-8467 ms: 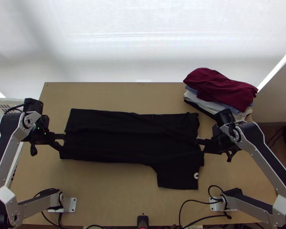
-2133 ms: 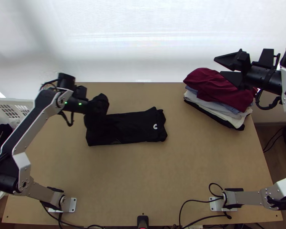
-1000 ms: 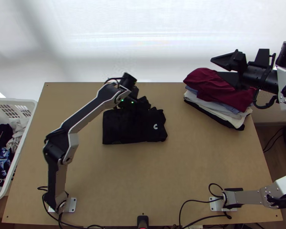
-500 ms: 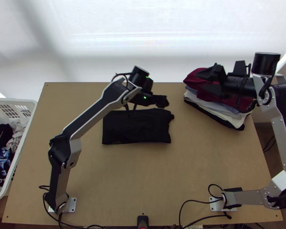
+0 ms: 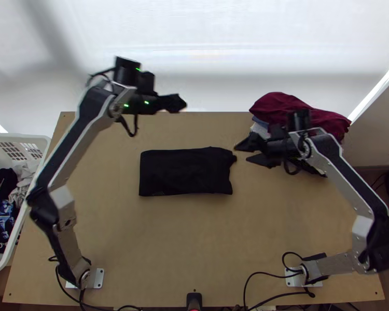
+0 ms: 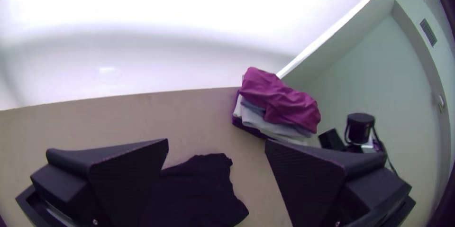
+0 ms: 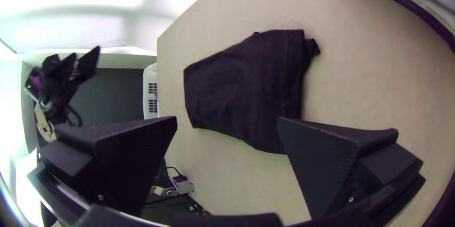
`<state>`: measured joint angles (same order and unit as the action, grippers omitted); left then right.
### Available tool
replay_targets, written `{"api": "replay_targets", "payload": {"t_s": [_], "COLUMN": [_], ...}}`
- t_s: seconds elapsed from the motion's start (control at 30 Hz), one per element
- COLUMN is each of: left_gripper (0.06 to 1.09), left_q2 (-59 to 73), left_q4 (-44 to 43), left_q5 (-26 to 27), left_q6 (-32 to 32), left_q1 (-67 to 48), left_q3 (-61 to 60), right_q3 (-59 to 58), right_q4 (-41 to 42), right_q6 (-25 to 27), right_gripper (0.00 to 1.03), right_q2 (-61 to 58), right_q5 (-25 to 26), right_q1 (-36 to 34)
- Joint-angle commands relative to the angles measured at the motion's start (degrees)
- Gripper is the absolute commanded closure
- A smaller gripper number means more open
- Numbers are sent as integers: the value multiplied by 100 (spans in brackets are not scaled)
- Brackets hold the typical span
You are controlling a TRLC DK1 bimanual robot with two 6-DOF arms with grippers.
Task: Fold the t-shirt
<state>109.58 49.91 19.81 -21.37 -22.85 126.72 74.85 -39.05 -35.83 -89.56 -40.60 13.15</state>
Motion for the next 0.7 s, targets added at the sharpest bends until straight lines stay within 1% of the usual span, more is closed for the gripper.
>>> {"api": "replay_targets", "payload": {"t_s": [0.0,0.1,0.13,0.2,0.3,0.43,0.67], "left_gripper": [10,10,10,10,10,10,10], "left_q2": [-481,-780,-877,-1061,-1308,-1598,-1923], "left_q4": [63,36,36,1,-34,-25,71], "left_q5": [-224,-856,-962,-1340,-1718,-1753,-1753], "left_q6": [159,405,502,695,880,924,959], "left_q1": [352,501,554,659,896,1362,1819], "left_q3": [73,90,90,90,64,-15,-156], "right_q3": [-269,-419,-462,-559,-726,-814,-823], "right_q4": [222,336,354,407,653,934,1136], "right_q6": [340,507,578,701,753,841,973], "right_gripper": [4,4,4,4,4,4,4], "right_q2": [-369,-607,-695,-888,-1152,-1398,-1802], "right_q5": [-124,-203,-212,-229,-229,-220,-229], "right_q1": [74,109,136,215,276,346,452]}}
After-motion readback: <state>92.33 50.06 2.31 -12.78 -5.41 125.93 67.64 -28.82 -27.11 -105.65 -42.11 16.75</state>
